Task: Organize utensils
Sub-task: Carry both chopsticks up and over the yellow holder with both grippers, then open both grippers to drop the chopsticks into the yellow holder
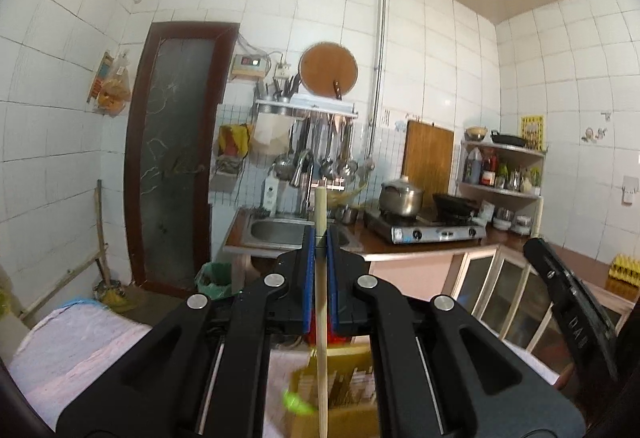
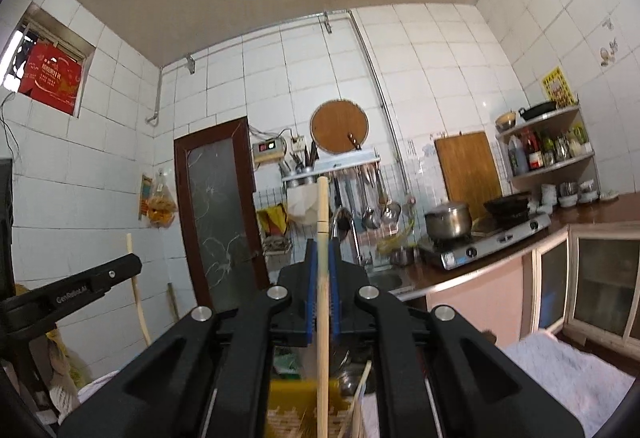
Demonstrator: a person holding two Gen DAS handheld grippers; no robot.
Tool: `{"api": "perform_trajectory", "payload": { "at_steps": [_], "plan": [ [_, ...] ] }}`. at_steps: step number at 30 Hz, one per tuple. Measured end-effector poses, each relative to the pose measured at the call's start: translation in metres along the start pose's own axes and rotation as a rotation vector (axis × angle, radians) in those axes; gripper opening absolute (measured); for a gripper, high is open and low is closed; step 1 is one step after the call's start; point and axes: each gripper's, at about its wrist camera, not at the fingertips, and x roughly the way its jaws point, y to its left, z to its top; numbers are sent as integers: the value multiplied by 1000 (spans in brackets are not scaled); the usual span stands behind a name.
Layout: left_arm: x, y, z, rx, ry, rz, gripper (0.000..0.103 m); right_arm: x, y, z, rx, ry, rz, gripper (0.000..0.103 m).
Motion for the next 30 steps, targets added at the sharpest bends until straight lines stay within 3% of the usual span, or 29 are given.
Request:
{"api": "perform_trajectory", "payload": {
  "at_steps": [4, 13, 27, 30],
  "plan": [
    [41, -3, -14, -14, -40, 6, 5, 25, 3, -16, -19, -36, 4, 6],
    [97, 5, -69, -18, 11, 47, 5, 56, 2, -66, -54, -2, -4, 6],
    [100, 6, -89, 12, 63, 72, 5, 59, -5, -106, -82, 96, -22, 6],
    [93, 9, -86, 35, 82, 88, 11, 55, -5, -103, -90, 142, -18, 7]
  ]
}}
